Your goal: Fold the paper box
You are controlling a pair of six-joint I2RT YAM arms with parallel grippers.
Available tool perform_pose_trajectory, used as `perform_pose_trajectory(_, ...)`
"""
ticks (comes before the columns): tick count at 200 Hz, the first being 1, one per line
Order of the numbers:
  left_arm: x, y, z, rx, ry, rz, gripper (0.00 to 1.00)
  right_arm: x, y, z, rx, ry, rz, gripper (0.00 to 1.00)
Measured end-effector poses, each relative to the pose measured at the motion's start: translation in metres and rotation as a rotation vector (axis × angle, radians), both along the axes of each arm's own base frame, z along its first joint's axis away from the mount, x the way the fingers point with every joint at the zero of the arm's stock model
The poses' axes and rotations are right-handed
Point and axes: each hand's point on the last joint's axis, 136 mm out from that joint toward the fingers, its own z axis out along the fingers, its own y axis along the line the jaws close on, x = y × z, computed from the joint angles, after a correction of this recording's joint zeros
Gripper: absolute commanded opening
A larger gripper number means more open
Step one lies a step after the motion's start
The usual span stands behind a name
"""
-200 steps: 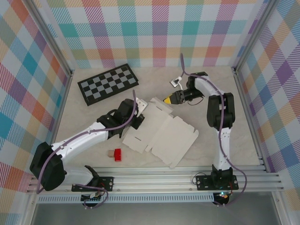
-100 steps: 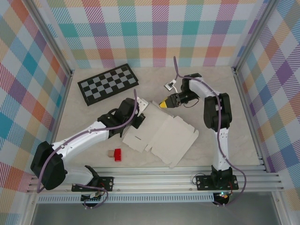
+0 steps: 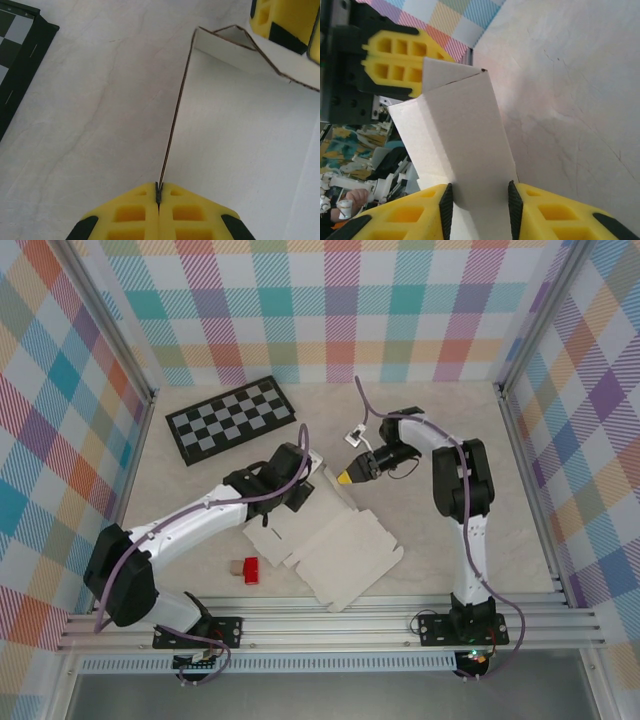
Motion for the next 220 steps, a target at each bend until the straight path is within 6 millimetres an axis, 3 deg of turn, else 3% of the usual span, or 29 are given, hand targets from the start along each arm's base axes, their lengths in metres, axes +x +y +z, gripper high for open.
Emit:
perform_pose_trajectory(69, 0.002, -0.002, -0.010, 0.032, 0.024, 0.026, 0.00, -0.017, 0.014, -0.042, -0.216, -0.011, 0.015, 0.34)
perform_pose_trajectory(114, -0.004, -0.006, -0.017, 0.065, 0.018, 0.019, 0.00, -0.019, 0.011, -0.048, -0.225, -0.016, -0.054, 0.34)
perform_pose_trajectory(165, -0.027, 0.010, -0.047, 0.161, 0.022, 0.013, 0.00, -0.031, 0.007, -0.067, -0.219, -0.014, -0.082, 0.36)
perform_pose_trajectory(220, -0.044, 0.005, -0.033, 0.210, -0.071, -0.014, 0.00, -0.032, 0.009, -0.059, -0.171, -0.025, -0.072, 0.37)
